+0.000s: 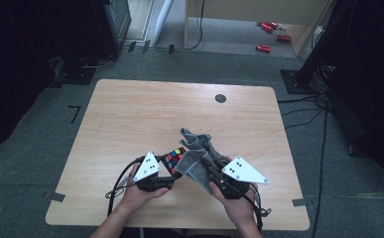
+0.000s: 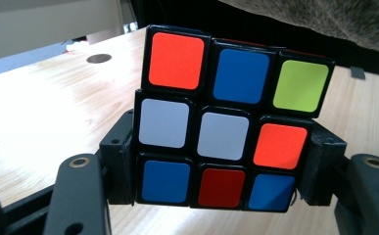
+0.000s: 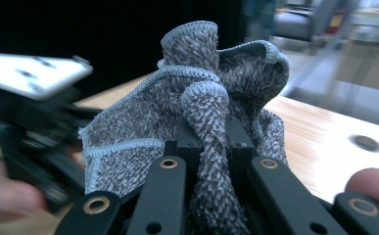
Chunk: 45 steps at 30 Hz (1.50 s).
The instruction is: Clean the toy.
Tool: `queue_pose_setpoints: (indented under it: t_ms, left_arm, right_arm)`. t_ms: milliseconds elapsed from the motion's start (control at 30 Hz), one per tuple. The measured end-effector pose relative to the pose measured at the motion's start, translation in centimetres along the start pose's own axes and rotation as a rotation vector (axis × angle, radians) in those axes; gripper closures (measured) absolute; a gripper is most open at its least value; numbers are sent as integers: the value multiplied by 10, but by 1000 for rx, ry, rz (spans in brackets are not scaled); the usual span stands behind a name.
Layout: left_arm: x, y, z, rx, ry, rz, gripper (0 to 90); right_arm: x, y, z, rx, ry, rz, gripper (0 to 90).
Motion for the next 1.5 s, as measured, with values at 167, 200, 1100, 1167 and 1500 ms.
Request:
queue_pose_setpoints:
  t_ms: [167, 200, 1100, 1167, 1500]
  left_arm:
    - [15, -5, 3, 16, 29, -40, 338]
    - [16, -7, 6, 26, 24, -49, 338]
    - [13, -12, 7, 2, 12, -66, 338]
    - [14, -15, 8, 18, 15, -90, 338]
    - [10, -19, 12, 33, 12, -88, 338]
  right_arm:
    - [-10, 15, -7, -21, 68, 64, 819]
    - [-11, 18, -11, -34, 82, 70, 820]
    - [-20, 25, -18, -32, 66, 75, 794]
    - [-17, 25, -19, -29, 75, 76, 804]
    - [8, 25, -34, -79, 91, -30, 813]
Point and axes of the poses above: each handheld gripper's, and its own axes: y roughly forward along the jaws, z roughly out of its top, x roughly to its right, the point moved 8 cm from there along y, roughly forward along the jaws, and after that the axes turned 8 degrees about -y, right-handed, at the moved point
